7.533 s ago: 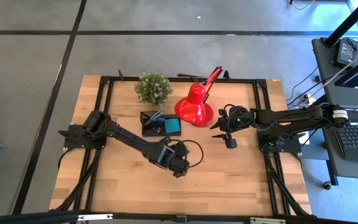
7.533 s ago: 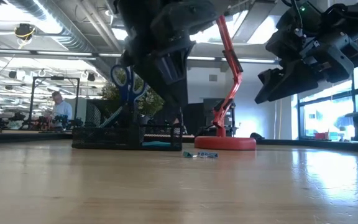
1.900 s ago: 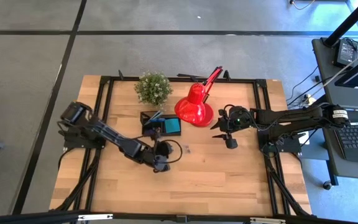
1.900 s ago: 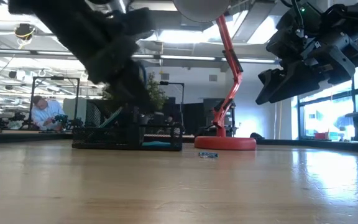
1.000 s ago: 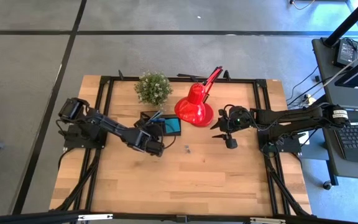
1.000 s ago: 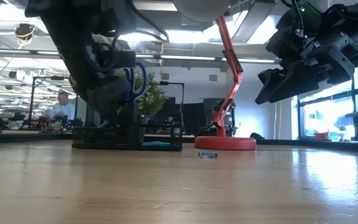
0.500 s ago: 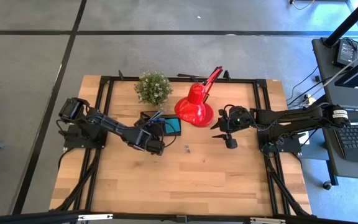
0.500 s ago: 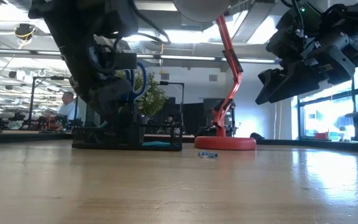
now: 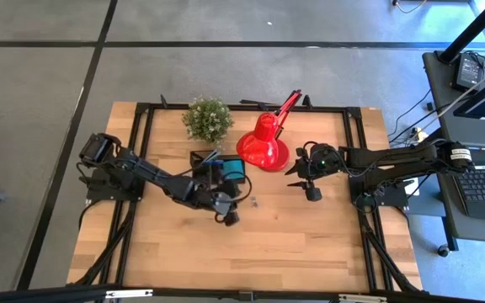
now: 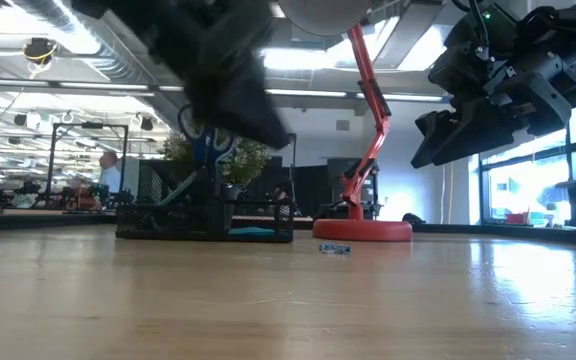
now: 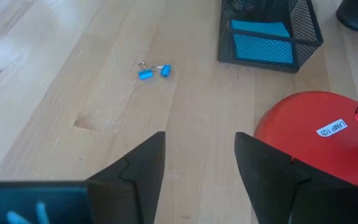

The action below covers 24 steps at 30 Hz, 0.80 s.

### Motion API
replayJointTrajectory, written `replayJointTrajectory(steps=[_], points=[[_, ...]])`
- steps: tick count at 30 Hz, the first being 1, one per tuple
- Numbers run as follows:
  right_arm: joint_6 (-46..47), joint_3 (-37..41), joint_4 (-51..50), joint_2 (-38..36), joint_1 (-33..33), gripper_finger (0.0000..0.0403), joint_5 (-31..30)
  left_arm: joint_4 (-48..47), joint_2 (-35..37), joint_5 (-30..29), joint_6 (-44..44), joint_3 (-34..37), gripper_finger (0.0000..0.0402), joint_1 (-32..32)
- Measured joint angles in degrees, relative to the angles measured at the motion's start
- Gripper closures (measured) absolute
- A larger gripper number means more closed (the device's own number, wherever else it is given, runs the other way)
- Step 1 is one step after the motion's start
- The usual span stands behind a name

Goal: Pick and place office supplies into organizer
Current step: Put the bottom blue binder clip into the black organizer box

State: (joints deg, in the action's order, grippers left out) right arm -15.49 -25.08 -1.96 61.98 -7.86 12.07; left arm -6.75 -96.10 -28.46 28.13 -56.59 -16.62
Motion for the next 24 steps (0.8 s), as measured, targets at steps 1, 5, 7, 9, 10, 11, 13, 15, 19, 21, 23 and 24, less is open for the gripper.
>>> replayJointTrajectory(steps=[1,5,7,9,10,11,13,15,19,21,23,24], points=[[0.00,0.00,0.00,0.00,-0.02,0.0208,-0.02,2.96,-0.31,0.04,-1.59,-0.03,0.0287,-0.15],[0.20,0.00,0.25,0.02,-0.02,0.0208,0.00,10.93,-2.82,0.04,-5.26,-0.05,0.0293,-0.31],[0.26,0.00,0.59,0.02,-0.02,0.0208,0.00,14.25,-5.09,0.14,-6.21,-0.05,0.0296,-0.18],[0.26,0.00,0.70,0.02,0.00,0.0208,0.02,16.92,-7.62,0.10,-7.05,-0.01,0.0299,-0.11],[0.30,0.00,0.76,0.02,-0.01,0.0208,0.02,18.68,-8.92,0.01,-7.31,-0.01,0.0300,-0.05],[0.33,0.00,0.78,0.02,-0.02,0.0208,0.00,20.52,-10.22,-0.04,-7.41,-0.01,0.0301,0.13],[0.33,0.00,0.87,0.02,0.00,0.0208,0.00,23.94,-12.39,-0.14,-7.14,-0.01,0.0304,0.48],[0.37,0.00,0.92,0.02,0.00,0.0208,0.02,27.94,-14.48,-0.50,-6.38,-0.01,0.0306,1.06],[0.38,0.00,0.92,0.02,0.00,0.0208,0.02,31.01,-18.00,-0.95,-6.34,-0.82,0.0315,1.96],[0.39,0.00,0.92,0.02,-0.02,0.0208,0.02,30.96,-19.52,-0.89,-6.30,-1.57,0.0320,2.37],[0.37,0.00,0.85,0.02,0.00,0.0208,0.02,31.04,-20.66,-0.91,-6.04,-2.09,0.0326,2.62],[0.37,0.00,0.88,0.02,-0.02,0.0208,0.02,31.02,-21.07,-0.94,-5.68,-2.20,0.0329,2.64]])
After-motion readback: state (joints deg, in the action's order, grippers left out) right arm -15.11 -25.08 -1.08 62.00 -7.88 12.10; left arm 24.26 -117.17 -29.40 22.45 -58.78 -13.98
